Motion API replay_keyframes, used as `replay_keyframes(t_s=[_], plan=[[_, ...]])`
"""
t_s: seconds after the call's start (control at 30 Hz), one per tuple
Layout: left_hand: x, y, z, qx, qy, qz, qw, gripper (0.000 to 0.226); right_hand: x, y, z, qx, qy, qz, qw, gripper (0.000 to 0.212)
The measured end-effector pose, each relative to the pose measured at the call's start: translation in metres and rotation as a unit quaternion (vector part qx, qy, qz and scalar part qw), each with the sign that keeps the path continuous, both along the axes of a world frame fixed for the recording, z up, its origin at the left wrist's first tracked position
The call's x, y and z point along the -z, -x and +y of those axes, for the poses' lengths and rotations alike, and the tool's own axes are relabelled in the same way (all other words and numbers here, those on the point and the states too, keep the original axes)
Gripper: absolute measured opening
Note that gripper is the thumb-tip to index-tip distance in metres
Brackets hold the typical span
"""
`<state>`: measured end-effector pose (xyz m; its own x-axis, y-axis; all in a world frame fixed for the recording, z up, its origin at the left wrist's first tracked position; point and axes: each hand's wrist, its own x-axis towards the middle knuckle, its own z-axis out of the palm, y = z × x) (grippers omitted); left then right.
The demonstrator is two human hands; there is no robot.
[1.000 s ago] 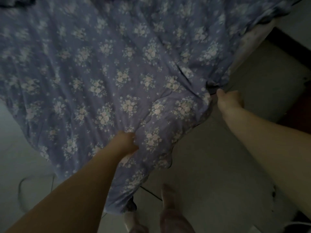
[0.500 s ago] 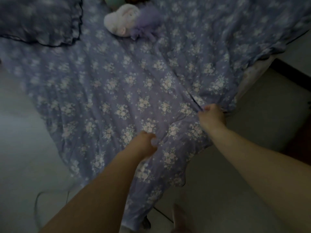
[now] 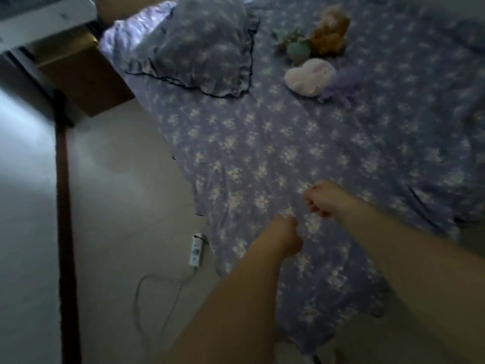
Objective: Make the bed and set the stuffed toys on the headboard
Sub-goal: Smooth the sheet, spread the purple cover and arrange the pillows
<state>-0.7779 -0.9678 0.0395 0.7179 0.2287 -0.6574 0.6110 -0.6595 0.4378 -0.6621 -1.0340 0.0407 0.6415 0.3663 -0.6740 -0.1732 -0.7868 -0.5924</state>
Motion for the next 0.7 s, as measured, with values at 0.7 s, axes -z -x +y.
replay_keyframes(t_s=[0.7], plan=[[-0.046, 0.116, 0.287, -0.185, 0.024, -0.051, 0.981, 0.045, -0.023, 0.074, 0.292, -0.195, 0.055, -0.056, 0.978, 0.024]])
